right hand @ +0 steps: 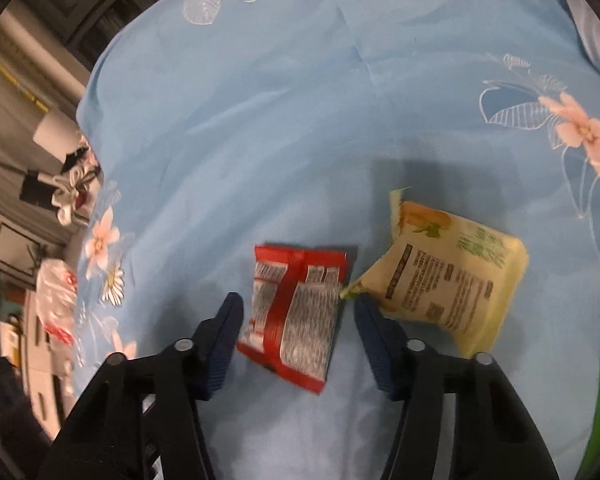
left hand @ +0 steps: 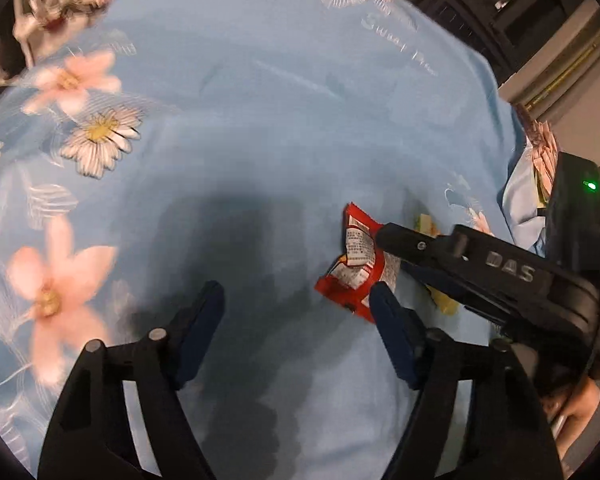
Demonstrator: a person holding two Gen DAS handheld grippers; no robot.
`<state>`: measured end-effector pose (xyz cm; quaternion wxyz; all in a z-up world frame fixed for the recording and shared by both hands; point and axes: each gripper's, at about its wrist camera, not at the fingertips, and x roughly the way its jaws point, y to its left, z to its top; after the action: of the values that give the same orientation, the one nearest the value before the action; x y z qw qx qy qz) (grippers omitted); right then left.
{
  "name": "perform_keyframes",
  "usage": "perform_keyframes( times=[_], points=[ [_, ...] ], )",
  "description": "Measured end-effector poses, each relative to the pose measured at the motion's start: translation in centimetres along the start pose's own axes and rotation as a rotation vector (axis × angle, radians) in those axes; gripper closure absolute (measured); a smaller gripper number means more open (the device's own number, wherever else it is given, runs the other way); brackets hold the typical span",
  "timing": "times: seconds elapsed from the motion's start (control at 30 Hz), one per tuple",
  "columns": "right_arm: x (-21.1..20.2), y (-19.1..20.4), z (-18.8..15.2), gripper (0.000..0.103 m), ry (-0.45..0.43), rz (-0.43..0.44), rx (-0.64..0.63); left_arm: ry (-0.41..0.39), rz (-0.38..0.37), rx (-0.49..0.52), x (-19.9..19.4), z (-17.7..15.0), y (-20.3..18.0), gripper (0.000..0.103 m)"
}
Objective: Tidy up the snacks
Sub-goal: 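Move the right gripper to the red packet and grasp it, then lift the red packet and carry it over the green box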
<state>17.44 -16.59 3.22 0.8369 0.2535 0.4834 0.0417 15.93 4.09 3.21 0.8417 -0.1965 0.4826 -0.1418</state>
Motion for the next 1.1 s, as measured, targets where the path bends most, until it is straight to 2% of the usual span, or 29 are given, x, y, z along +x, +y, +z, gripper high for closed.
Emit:
perform_keyframes(
  times=[0.07, 0.13, 0.27, 0.3, 0.33, 0.4, 0.43, 0.6, 0.77, 0.93, 1.1],
  points=[
    [0.6, -0.1, 0.1, 0.045, 0.023, 0.013, -0.001, 0.033, -0.037, 0.011, 1.4, 0.3, -0.5, 0.034],
    [1.4, 0.0, 0.0, 0.046, 0.038, 0.012, -0.011, 0.013, -0.034, 0.061, 1.9, 0.4, -1.2, 0.034],
    [1.9, 0.1, 0.3, 0.047, 0.033, 0.035, -0.017, 0.027, -0.063, 0.131, 2.7, 0.4, -2.3, 0.038],
    [2.0, 0.1, 0.3, 0.053, 0.037, 0.042, -0.016, 0.024, -0.059, 0.144, 3.1, 0.4, -2.2, 0.047],
    [2.1, 0.0, 0.4, 0.054, 0.041, 0.045, -0.02, 0.024, -0.054, 0.16, 3.2, 0.3, -2.4, 0.057],
    [2.3, 0.2, 0.3, 0.057, 0.037, 0.04, -0.036, 0.026, -0.072, 0.165, 3.5, 0.5, -2.2, 0.064],
    [2.2, 0.2, 0.2, 0.058, 0.033, 0.039, -0.043, 0.03, -0.095, 0.163, 3.6, 0.4, -2.3, 0.067],
    [1.4, 0.0, -0.2, 0.062, 0.039, 0.062, -0.028, 0.054, -0.088, 0.202, 3.0, 0.0, -3.4, 0.068],
    [-2.8, 0.6, -1.3, 0.063, -0.048, 0.031, -0.064, 0.015, -0.104, 0.258, 0.3, -0.6, -6.5, 0.065],
    [-8.8, -0.5, -2.5, 0.063, -0.132, 0.067, -0.028, -0.032, -0.171, 0.325, -3.8, -2.3, -9.3, 0.065],
    [-14.7, -2.3, -4.3, 0.063, -0.219, 0.051, 0.004, -0.058, -0.218, 0.417, -6.0, -4.4, -14.1, 0.065]
  ],
)
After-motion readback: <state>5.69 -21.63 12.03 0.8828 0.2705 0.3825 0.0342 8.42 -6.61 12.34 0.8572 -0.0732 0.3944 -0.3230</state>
